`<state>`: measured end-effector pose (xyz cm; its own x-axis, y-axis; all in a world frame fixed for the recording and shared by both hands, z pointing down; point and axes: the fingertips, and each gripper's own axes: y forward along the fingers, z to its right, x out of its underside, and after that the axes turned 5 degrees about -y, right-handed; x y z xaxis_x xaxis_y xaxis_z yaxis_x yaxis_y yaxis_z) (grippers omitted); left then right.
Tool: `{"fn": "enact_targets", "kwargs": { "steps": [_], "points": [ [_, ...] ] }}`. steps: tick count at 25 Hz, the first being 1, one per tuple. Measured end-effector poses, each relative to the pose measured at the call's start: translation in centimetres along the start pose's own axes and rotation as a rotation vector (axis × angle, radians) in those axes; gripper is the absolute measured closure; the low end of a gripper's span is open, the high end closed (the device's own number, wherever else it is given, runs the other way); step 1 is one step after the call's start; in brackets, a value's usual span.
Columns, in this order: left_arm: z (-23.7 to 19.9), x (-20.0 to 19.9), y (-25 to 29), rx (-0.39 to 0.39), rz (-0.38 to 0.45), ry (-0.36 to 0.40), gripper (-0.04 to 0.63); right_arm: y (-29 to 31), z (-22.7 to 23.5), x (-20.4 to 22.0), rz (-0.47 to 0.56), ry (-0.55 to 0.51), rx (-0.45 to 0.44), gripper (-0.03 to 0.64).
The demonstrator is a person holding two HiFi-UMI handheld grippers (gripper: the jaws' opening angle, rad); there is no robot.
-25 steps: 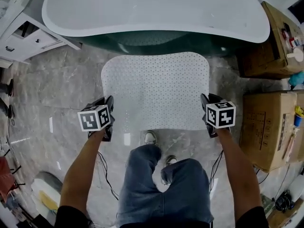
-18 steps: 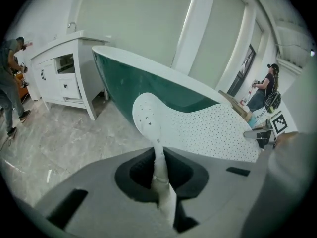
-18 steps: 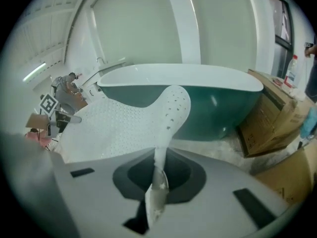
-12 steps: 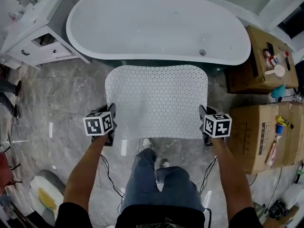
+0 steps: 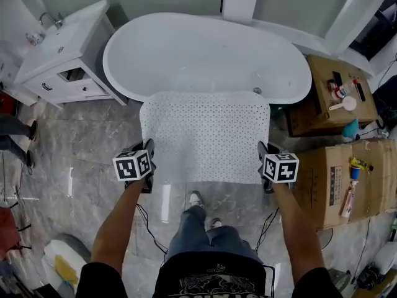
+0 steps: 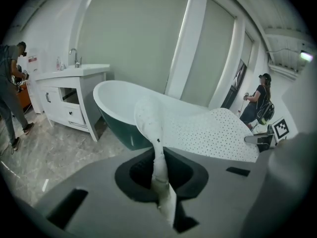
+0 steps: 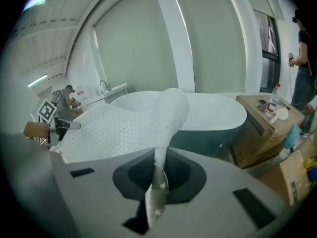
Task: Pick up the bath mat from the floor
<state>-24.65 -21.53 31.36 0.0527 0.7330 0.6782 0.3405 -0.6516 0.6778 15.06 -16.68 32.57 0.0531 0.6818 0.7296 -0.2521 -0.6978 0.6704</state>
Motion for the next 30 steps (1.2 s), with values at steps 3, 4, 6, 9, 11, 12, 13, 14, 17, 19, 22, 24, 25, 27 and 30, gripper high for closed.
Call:
{"fn": "enact_targets", "kwargs": {
  "steps": [3,4,6,9,11,12,13,14,17,19,22,24,25,27,30],
  "points": [
    [0.8,-2.6,-1.4,0.013,0.05,-0.014,0.568,-1.3,-0.5,-2.6,0.05,-0.002,0.012,0.592],
    [1.0,-3.5,-1.9,0.017,0.065,-0.014,0.566,-1.9,-0.7,-3.5,0.066,-0.001,0.015,0.592],
    [1.2,-5.3,-2.9,0.024,0.095,-0.001,0.566,-2.9,-1.0,-5.1,0.098,-0.003,0.029,0.592],
    [1.5,-8.3,-4.3,0.034,0.15,0.023,0.566,-4.1,-1.1,-7.7,0.152,0.001,0.052,0.592],
    [1.8,-10.0,-5.3,0.043,0.188,0.037,0.566,-4.7,-1.4,-9.5,0.189,0.006,0.062,0.592],
    [1.9,-10.7,-5.8,0.047,0.202,0.046,0.567,-5.0,-1.6,-10.3,0.204,0.006,0.067,0.592],
    [2.0,-11.3,-6.3,0.051,0.214,0.054,0.567,-5.3,-1.9,-11.1,0.219,0.005,0.072,0.592],
    [2.0,-12.0,-6.9,0.054,0.225,0.062,0.566,-5.6,-2.2,-11.8,0.234,0.001,0.076,0.592],
    [2.1,-14.2,-8.2,0.06,0.264,0.102,0.566,-6.6,-3.3,-14.4,0.277,-0.034,0.088,0.592],
    [2.2,-15.5,-8.8,0.061,0.287,0.132,0.566,-7.2,-4.1,-16.1,0.303,-0.056,0.097,0.592],
    [1.9,-17.1,-9.7,0.069,0.319,0.135,0.566,-8.2,-5.0,-18.3,0.346,-0.063,0.108,0.592],
    [1.6,-18.1,-10.1,0.073,0.341,0.128,0.566,-8.9,-5.4,-19.7,0.376,-0.07,0.121,0.592],
    [1.4,-18.5,-10.3,0.075,0.35,0.124,0.566,-9.2,-5.6,-20.3,0.39,-0.073,0.129,0.592],
    [1.3,-19.0,-10.6,0.077,0.363,0.112,0.566,-9.8,-5.7,-21.1,0.415,-0.072,0.143,0.592],
    [1.3,-19.6,-11.1,0.08,0.374,0.114,0.566,-10.4,-5.9,-21.8,0.44,-0.065,0.156,0.592]
  ]
}}
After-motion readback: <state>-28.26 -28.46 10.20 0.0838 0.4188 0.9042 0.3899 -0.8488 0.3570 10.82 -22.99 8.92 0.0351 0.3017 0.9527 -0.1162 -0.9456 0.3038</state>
